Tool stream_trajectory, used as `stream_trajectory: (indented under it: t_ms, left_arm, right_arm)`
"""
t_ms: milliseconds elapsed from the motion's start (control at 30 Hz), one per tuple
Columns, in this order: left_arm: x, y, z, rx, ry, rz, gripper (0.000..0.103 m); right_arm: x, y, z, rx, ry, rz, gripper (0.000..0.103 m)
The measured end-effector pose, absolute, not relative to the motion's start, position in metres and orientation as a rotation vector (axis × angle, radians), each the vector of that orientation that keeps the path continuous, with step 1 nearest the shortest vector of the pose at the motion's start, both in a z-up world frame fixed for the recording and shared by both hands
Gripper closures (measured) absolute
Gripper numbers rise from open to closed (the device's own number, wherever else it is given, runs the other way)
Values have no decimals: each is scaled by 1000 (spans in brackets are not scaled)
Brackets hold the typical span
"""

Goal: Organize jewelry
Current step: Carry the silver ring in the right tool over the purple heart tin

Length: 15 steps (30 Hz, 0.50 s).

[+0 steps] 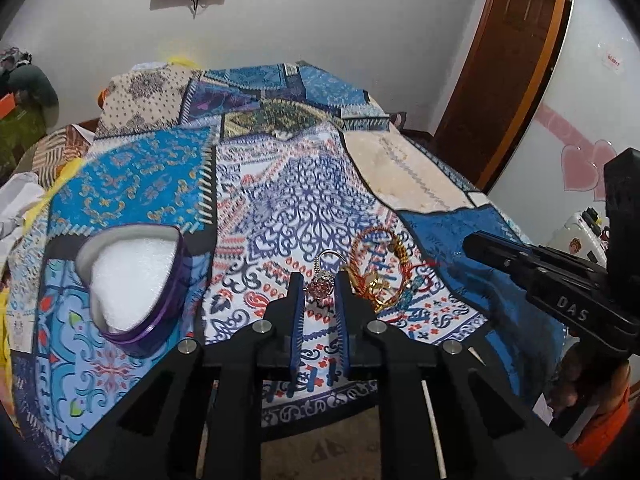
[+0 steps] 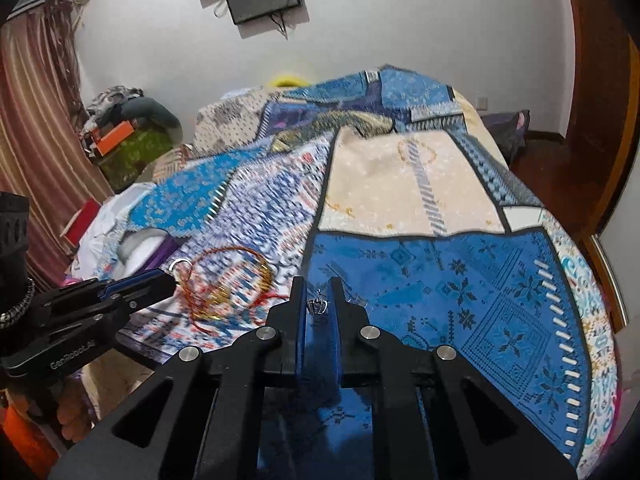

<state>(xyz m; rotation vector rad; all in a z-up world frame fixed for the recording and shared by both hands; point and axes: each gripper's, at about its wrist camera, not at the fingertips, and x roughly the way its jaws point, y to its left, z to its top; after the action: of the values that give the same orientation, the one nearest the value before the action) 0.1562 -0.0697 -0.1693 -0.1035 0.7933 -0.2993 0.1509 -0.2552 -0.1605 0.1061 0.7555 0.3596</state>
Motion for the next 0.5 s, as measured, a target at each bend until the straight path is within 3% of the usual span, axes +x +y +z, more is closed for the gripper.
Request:
stream_trajectory:
  t_ms: [500]
  left_arm:
    - [123,-33,-109,-128,628,-232,89]
  right_arm:
    - [128,-218,-103,39,610,421,94]
